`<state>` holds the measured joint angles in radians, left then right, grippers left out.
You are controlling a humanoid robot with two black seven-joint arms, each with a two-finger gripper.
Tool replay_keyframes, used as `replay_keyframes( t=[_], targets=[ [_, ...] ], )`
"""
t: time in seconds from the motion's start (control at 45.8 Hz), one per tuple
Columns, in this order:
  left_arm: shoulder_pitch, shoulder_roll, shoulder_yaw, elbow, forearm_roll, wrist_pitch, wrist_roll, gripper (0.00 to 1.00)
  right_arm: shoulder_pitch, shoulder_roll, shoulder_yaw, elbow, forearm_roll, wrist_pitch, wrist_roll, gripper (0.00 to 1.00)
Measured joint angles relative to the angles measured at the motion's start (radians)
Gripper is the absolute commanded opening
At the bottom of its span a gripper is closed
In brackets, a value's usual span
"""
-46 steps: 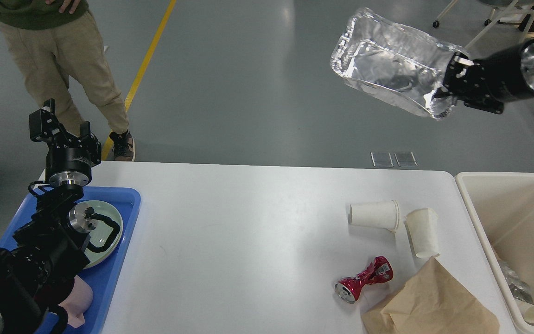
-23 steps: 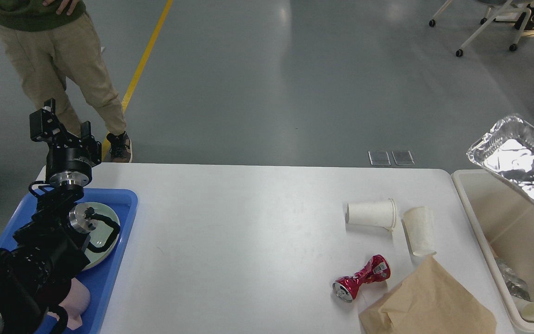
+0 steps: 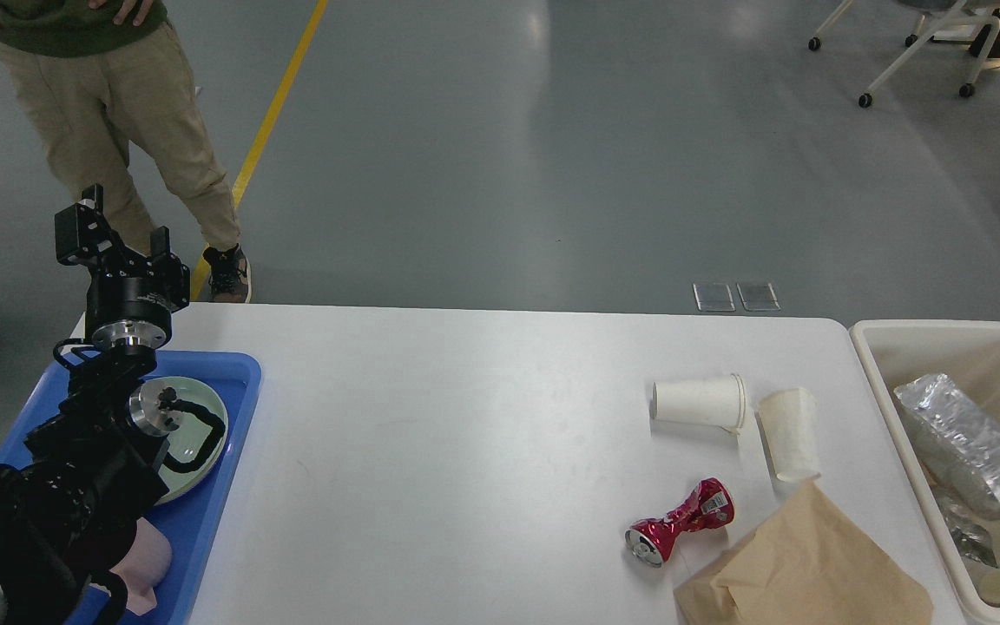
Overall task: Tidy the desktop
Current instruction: 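Raise the right gripper and move it toward the white paper cups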
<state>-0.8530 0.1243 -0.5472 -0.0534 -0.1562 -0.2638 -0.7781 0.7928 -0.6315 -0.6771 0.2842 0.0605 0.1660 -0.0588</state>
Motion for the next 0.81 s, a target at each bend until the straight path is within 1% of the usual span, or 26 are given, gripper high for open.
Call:
replay_keyframes(
  t=[0.109, 0.24, 0.306, 0.459, 0.546, 0.59, 0.634, 0.743, 0.808],
  targets=[
    [0.000, 0.000, 0.000, 0.000, 0.000, 0.000, 0.000, 0.96, 0.055, 0.004, -0.007, 0.006, 0.002, 0.010, -0.001, 1.00],
    [0.000, 0.000, 0.000, 0.000, 0.000, 0.000, 0.000, 0.96, 0.197, 0.030, -0.066, 0.040, 0.002, 0.041, -0.001, 1.00],
    [0.000, 0.000, 0.000, 0.000, 0.000, 0.000, 0.000, 0.96, 0.295, 0.061, -0.142, 0.061, 0.002, 0.079, 0.000, 1.00],
    [0.000, 0.000, 0.000, 0.000, 0.000, 0.000, 0.000, 0.96, 0.546, 0.175, -0.348, 0.121, 0.001, 0.216, -0.001, 1.00],
    [0.000, 0.000, 0.000, 0.000, 0.000, 0.000, 0.000, 0.96, 0.686, 0.247, -0.423, 0.177, -0.001, 0.313, -0.002, 1.00],
    [0.000, 0.000, 0.000, 0.000, 0.000, 0.000, 0.000, 0.96, 0.788, 0.281, -0.443, 0.224, -0.003, 0.412, -0.003, 1.00],
    [0.000, 0.000, 0.000, 0.000, 0.000, 0.000, 0.000, 0.96, 0.841, 0.292, -0.445, 0.249, -0.004, 0.480, -0.004, 1.00],
    [0.000, 0.000, 0.000, 0.000, 0.000, 0.000, 0.000, 0.96, 1.013, 0.319, -0.441, 0.316, -0.003, 0.710, -0.003, 1.00],
    [0.000, 0.000, 0.000, 0.000, 0.000, 0.000, 0.000, 0.96, 1.078, 0.334, -0.441, 0.348, -0.003, 0.766, -0.003, 1.00]
  ],
)
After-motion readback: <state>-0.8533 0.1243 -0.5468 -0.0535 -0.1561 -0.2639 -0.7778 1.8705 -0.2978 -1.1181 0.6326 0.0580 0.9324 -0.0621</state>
